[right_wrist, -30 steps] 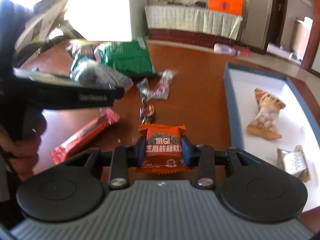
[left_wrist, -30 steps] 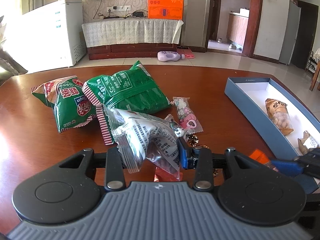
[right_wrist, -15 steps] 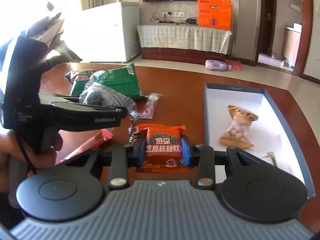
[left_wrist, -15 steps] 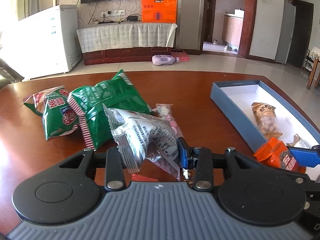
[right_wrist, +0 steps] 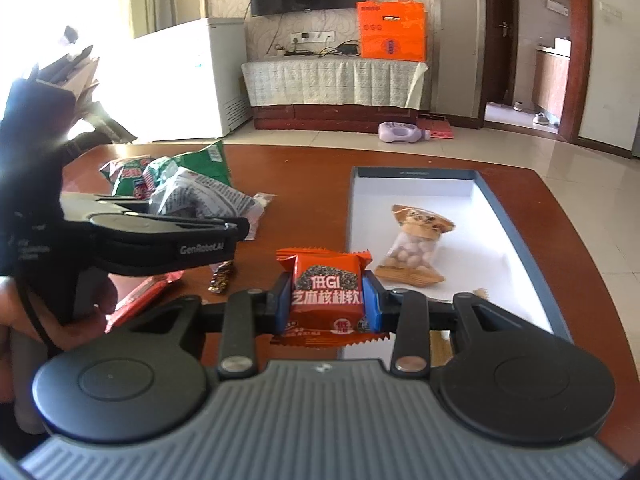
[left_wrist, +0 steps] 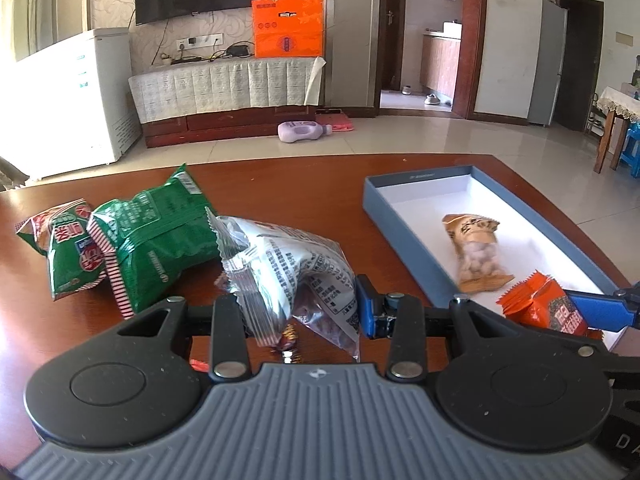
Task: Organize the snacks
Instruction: 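Release the clear bag into the box with the left tool while the right tool carries the orange packet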
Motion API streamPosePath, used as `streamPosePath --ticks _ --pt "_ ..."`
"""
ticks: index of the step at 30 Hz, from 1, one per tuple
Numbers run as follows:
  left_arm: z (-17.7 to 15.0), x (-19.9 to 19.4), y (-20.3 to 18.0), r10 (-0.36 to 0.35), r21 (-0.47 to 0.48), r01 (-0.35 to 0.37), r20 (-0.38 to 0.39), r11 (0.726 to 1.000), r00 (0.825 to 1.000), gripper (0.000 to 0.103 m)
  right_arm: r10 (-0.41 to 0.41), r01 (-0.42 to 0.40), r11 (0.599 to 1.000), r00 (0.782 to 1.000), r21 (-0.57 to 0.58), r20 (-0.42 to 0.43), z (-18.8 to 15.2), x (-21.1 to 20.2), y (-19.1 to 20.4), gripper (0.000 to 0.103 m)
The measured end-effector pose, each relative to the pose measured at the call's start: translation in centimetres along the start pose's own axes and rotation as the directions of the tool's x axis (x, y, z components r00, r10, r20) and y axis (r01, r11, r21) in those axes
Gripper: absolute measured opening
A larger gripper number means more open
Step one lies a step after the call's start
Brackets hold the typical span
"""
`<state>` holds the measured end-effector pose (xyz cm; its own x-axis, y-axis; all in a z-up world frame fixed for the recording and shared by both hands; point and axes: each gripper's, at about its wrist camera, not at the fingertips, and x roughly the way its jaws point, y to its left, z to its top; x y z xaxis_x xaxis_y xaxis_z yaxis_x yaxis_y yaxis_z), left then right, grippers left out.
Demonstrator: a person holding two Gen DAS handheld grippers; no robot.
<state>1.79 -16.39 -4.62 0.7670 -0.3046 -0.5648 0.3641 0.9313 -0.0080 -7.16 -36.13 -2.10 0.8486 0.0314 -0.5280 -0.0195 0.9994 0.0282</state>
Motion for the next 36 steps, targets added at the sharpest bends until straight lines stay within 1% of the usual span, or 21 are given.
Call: streamPosePath --ticks 10,15,19,23,36 --pt "0.5 0.1 -2.5 -0.039 0.005 0.039 0.009 0.999 0.999 0.044 -0.031 0.030 0.999 0.999 0.036 0.014 -0.2 -0.8 -1.6 0.039" --pt "0.6 0.6 -3.7 -0.056 0.014 0.056 0.001 0.998 0.998 0.044 -0.052 0.051 0.998 0.999 0.046 0.014 -0.3 -0.9 -2.3 0.039" --pt "0.9 1.0 -4.4 -0.073 0.020 0.073 0.010 0.997 0.997 0.044 -0.060 0.059 0.996 0.998 0.060 0.009 -0.3 -0.7 -3.0 0.039" --pt "1.4 2.0 -5.5 -0.086 0.039 0.085 0.014 0.996 0.996 0.044 -0.070 0.070 0.995 0.998 0.068 0.002 -0.3 -0.5 -3.4 0.039" --pt "3.2 4.9 -8.1 -0.142 0.044 0.141 0.021 0.989 0.990 0.044 -0.088 0.089 0.993 0.996 0.077 -0.016 -0.5 0.1 -4.4 0.039"
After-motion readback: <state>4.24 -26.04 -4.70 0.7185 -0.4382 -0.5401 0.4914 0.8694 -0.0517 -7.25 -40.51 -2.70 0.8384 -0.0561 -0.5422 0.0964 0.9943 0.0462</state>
